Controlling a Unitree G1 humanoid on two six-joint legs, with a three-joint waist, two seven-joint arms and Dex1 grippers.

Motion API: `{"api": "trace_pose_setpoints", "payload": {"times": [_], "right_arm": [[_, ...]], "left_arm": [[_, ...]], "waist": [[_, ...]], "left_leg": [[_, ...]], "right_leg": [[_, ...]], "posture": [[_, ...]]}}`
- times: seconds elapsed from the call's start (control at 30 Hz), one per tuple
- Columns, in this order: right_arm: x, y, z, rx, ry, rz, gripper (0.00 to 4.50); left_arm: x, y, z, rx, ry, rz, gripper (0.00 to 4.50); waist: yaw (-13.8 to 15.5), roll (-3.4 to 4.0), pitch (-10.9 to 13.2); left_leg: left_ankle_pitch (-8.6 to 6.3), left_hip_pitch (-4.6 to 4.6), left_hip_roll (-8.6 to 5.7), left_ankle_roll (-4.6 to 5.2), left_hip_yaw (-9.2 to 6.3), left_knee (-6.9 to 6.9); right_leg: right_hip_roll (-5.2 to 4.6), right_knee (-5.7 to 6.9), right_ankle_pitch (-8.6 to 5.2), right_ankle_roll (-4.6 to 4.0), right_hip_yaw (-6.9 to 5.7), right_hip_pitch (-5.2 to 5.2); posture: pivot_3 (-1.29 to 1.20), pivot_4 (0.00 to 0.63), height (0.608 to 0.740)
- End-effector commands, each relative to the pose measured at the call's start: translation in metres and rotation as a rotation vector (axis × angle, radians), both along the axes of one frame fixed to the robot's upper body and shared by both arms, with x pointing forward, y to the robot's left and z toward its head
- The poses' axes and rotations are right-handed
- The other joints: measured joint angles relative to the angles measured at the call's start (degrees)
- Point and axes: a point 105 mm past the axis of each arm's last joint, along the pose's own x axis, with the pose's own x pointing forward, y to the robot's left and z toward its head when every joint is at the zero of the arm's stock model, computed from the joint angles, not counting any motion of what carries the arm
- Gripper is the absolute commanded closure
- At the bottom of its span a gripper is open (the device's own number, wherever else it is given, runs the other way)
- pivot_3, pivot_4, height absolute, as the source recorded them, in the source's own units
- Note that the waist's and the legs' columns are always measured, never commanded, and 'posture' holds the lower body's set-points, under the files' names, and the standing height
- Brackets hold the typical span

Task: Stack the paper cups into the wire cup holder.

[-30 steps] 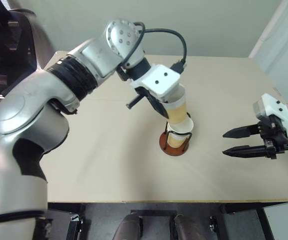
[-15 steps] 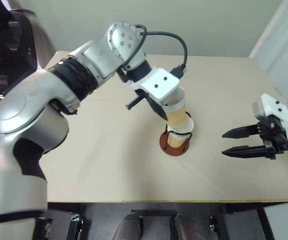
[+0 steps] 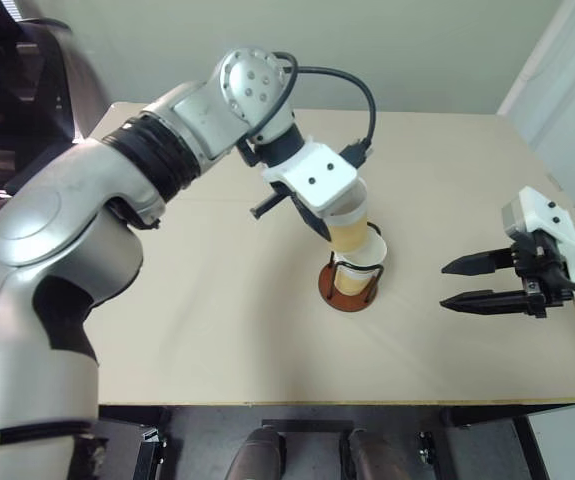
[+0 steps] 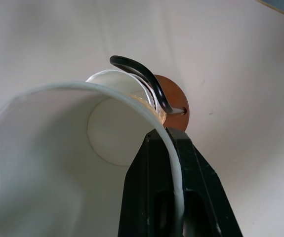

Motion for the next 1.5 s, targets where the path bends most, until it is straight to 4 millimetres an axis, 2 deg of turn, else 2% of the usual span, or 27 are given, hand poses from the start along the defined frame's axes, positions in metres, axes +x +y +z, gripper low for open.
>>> {"api": "trace_pose_setpoints", "payload": {"times": [0.03, 0.3, 0.93, 1.07, 1.4, 1.5], "right_arm": [[-0.001, 0.000, 0.010, -0.002, -0.055, 0.011, 1.79], [-0.002, 0.000, 0.010, -0.007, -0.058, 0.008, 1.79], [-0.002, 0.002, 0.011, -0.002, -0.071, 0.015, 1.79], [-0.002, 0.003, 0.011, -0.002, -0.072, 0.015, 1.79], [-0.001, 0.002, 0.012, -0.002, -0.079, 0.015, 1.79], [0.000, 0.002, 0.012, -0.003, -0.082, 0.011, 1.79]], "left_arm": [[-0.005, -0.004, 0.010, -0.002, -0.019, -0.041, 4.47], [-0.006, -0.010, 0.013, -0.023, -0.019, -0.054, 4.47], [0.001, -0.018, 0.002, -0.061, -0.017, -0.067, 4.47], [0.001, -0.016, 0.000, -0.050, -0.016, -0.062, 3.55], [0.000, -0.013, 0.003, -0.043, -0.021, -0.056, 0.05], [0.003, -0.018, 0.017, -0.135, -0.002, -0.021, 0.05]], "waist": [[0.05, 0.01, 0.01], [0.05, 0.01, 0.00], [0.15, 0.01, 0.00], [0.16, 0.02, 0.00], [0.18, 0.02, 0.00], [0.22, 0.01, 0.00]], "left_leg": [[0.00, -0.01, 0.03, 0.01, -0.02, 0.00], [0.00, 0.00, -0.03, 0.01, 0.04, 0.01], [0.00, -0.01, 0.00, 0.00, 0.04, 0.03], [0.00, 0.00, -0.01, 0.01, 0.06, 0.03], [0.00, 0.00, 0.00, 0.00, 0.06, 0.03], [0.00, -0.01, -0.02, 0.00, 0.05, 0.04]], "right_leg": [[-0.04, 0.01, 0.00, 0.00, 0.03, 0.01], [0.00, -0.01, 0.01, 0.02, -0.01, 0.00], [-0.03, -0.02, 0.03, 0.05, 0.04, 0.03], [-0.01, -0.03, 0.03, 0.05, 0.04, 0.02], [-0.01, -0.02, 0.03, 0.06, 0.03, 0.02], [-0.01, -0.03, 0.03, 0.06, 0.02, 0.03]], "posture": [[0.00, 0.150, 0.740], [0.00, 0.150, 0.740], [0.00, 0.150, 0.740], [0.00, 0.150, 0.740], [0.00, 0.150, 0.740], [0.00, 0.150, 0.740]]}}
